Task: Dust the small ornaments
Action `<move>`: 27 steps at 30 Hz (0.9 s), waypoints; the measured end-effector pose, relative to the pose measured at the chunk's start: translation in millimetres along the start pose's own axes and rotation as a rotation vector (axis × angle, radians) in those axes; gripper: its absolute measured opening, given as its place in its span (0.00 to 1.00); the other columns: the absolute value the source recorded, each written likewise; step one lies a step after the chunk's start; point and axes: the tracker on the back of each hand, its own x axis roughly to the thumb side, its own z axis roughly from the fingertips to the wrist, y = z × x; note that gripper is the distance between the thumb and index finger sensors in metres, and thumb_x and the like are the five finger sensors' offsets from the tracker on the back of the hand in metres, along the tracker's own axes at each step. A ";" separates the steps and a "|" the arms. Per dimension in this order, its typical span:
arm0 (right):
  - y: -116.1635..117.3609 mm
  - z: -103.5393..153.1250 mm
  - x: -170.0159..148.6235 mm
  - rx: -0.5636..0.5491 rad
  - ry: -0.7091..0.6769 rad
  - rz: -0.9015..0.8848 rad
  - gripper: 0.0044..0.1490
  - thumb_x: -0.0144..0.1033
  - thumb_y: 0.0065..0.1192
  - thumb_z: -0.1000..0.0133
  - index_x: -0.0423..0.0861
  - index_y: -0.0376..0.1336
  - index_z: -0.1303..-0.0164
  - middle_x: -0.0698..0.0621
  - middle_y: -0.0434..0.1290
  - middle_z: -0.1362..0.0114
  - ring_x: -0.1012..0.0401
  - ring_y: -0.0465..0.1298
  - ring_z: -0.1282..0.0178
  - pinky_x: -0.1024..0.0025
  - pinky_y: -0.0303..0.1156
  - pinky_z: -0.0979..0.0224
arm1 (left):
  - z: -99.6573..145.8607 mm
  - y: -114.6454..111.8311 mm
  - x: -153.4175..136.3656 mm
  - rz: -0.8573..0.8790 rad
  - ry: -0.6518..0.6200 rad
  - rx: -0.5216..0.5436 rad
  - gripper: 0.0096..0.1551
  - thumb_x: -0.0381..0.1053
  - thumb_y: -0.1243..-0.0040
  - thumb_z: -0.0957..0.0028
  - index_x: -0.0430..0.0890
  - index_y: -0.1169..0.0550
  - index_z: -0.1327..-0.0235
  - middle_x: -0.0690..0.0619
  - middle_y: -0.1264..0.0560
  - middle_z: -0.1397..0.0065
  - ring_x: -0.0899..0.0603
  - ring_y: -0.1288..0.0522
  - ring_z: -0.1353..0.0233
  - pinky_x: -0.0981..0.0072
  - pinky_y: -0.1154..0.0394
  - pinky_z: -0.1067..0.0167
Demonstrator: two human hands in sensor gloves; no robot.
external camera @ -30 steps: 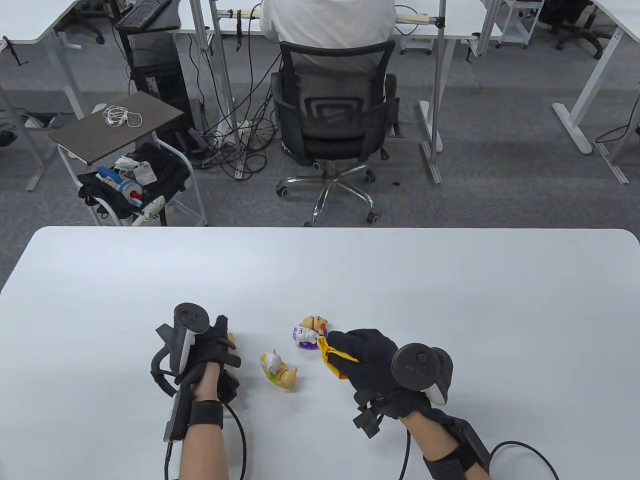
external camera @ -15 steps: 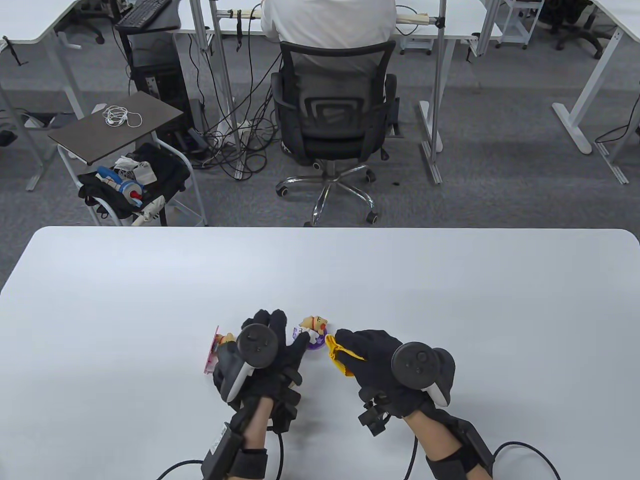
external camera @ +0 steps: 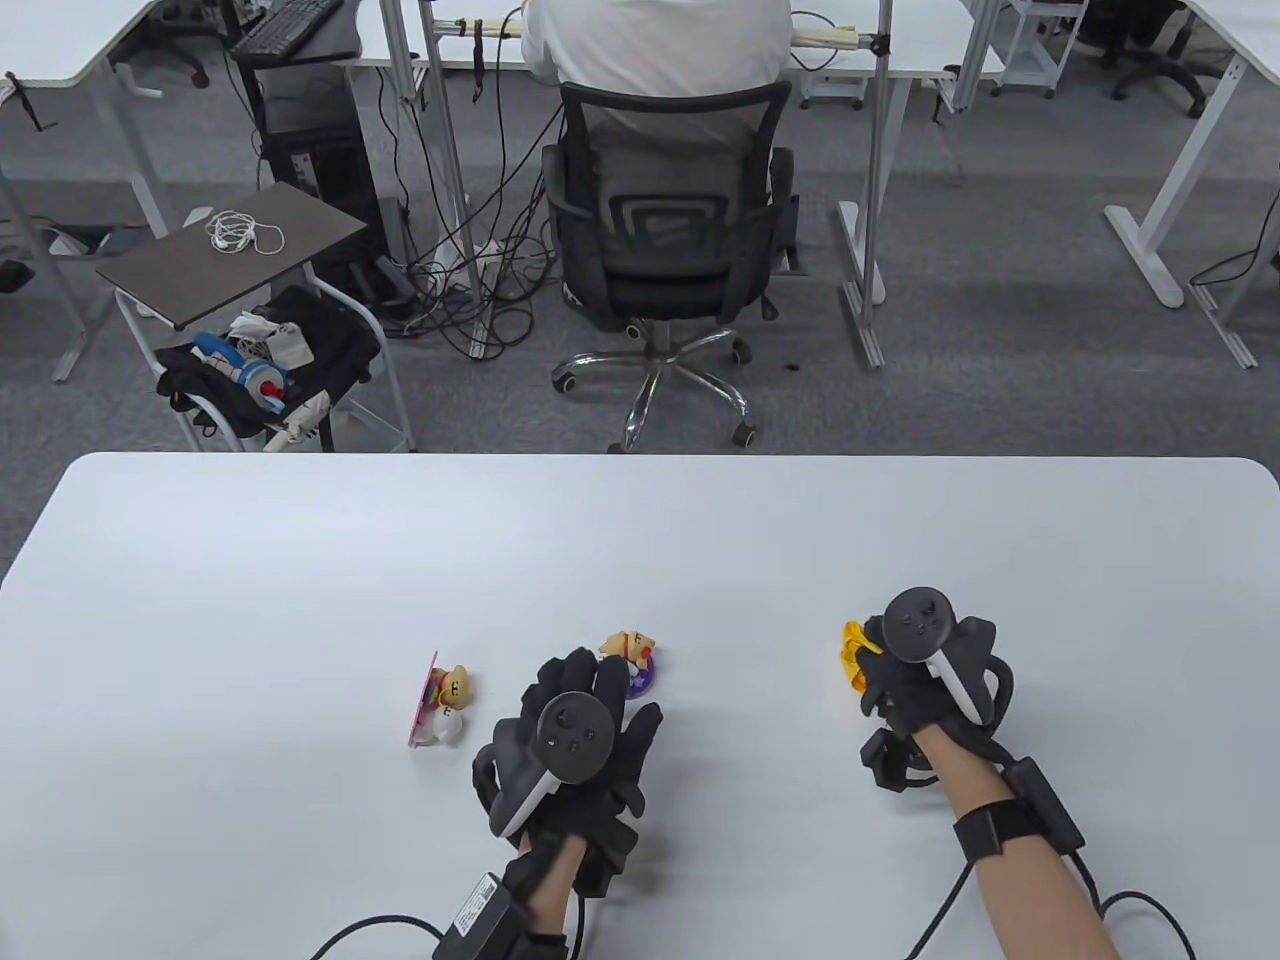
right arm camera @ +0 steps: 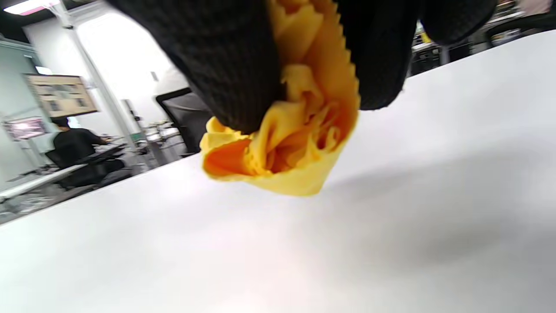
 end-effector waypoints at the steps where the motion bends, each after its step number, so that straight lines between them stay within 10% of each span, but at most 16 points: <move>1: 1.6 -6.4 -5.7 -0.004 0.020 0.009 0.29 0.39 0.76 0.48 0.47 0.72 0.35 0.44 0.79 0.40 0.45 0.75 0.34 0.37 0.63 0.28 | 0.6 0.5 -1.3 0.006 0.001 0.002 0.40 0.70 0.52 0.45 0.53 0.39 0.22 0.44 0.47 0.15 0.33 0.53 0.18 0.37 0.51 0.24; 14: 31.5 -17.2 -14.8 0.058 0.017 0.112 0.38 0.49 0.75 0.50 0.52 0.68 0.28 0.42 0.68 0.24 0.40 0.64 0.22 0.33 0.53 0.23 | 5.7 16.4 -24.6 0.128 0.028 0.069 0.37 0.68 0.52 0.45 0.53 0.35 0.24 0.43 0.42 0.17 0.33 0.48 0.19 0.36 0.48 0.25; 21: 5.4 34.4 20.3 -0.026 -0.234 0.081 0.50 0.57 0.69 0.49 0.52 0.55 0.17 0.41 0.56 0.16 0.40 0.55 0.17 0.33 0.51 0.21 | 4.0 18.0 -28.4 0.141 0.017 0.069 0.39 0.70 0.50 0.46 0.54 0.36 0.24 0.46 0.41 0.16 0.34 0.51 0.18 0.36 0.51 0.24; 27: 14.7 101.0 60.4 0.128 -0.417 -0.048 0.55 0.63 0.64 0.49 0.55 0.48 0.14 0.42 0.51 0.13 0.41 0.52 0.14 0.33 0.51 0.20 | 0.1 -2.3 -16.5 -0.031 -0.033 -0.096 0.45 0.73 0.51 0.47 0.63 0.50 0.19 0.52 0.56 0.10 0.37 0.67 0.16 0.36 0.64 0.24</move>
